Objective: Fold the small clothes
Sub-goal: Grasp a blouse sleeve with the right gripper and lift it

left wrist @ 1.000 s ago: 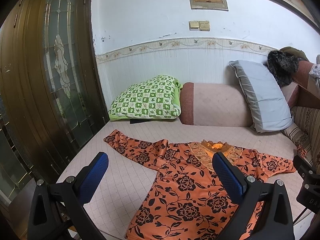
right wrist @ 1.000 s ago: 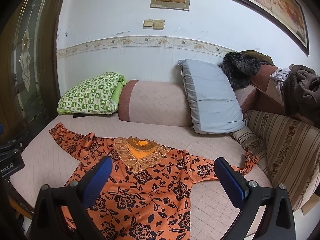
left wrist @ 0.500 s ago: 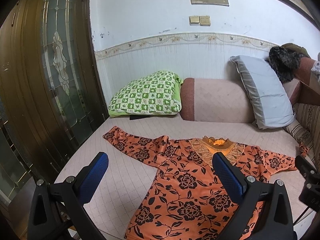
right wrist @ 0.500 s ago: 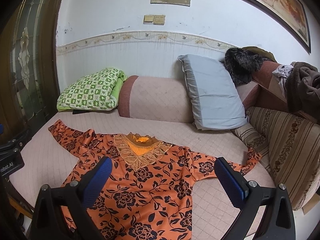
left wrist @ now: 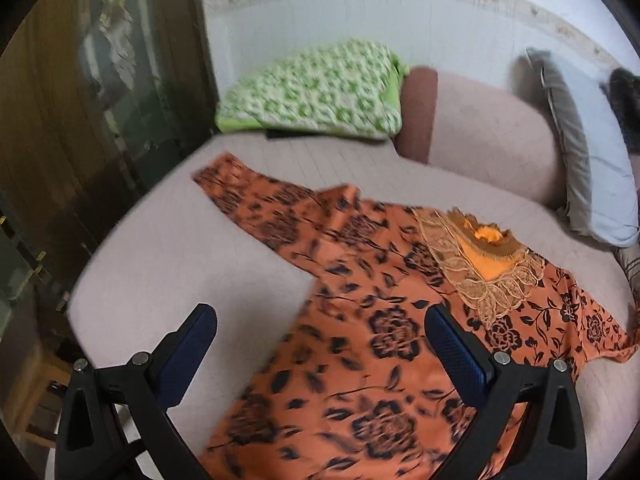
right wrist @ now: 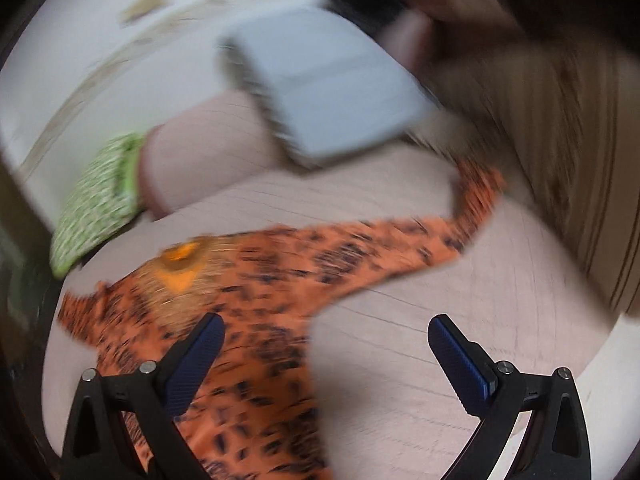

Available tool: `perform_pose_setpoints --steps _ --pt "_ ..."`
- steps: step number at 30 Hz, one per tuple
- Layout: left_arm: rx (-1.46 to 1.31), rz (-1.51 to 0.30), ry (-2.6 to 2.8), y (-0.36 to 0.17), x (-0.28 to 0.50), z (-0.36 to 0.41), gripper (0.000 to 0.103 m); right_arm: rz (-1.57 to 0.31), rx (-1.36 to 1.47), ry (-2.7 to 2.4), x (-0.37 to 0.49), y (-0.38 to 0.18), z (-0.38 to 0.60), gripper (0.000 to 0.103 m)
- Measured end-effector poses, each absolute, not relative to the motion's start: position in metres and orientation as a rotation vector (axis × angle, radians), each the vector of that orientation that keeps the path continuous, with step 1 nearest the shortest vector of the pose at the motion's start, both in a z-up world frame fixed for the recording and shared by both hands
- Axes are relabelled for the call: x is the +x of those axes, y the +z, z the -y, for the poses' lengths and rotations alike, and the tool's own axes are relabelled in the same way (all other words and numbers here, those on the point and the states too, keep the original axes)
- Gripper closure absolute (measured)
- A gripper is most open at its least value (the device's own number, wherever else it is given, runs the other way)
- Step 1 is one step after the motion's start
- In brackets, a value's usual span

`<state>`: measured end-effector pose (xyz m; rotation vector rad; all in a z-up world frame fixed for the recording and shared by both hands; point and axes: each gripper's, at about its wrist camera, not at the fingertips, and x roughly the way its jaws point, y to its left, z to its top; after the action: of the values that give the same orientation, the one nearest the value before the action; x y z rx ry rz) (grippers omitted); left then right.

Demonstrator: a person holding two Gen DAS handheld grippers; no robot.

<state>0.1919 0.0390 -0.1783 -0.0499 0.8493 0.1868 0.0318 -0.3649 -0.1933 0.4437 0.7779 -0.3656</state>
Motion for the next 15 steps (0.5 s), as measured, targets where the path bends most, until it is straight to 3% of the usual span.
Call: perform_pose_setpoints --steps 4,8,10,15 --pt "-0.077 -0.903 0.117 -0.210 0.226 -0.001 0.000 -0.807 0.621 -0.411 0.042 -0.245 0.443 0.005" --pt "-0.105 -0.966 0.033 -0.246 0.265 0.042 0.000 -0.793 0.746 -0.453 0.059 -0.282 0.508 0.016" --pt "-0.114 -0.999 0.007 -0.263 0.279 0.055 0.000 -0.785 0.801 -0.503 0.068 -0.297 0.540 0.028" --pt "-0.070 -1.041 0.009 -0.298 0.300 0.070 0.000 -0.795 0.797 -0.680 0.098 -0.314 0.598 0.029"
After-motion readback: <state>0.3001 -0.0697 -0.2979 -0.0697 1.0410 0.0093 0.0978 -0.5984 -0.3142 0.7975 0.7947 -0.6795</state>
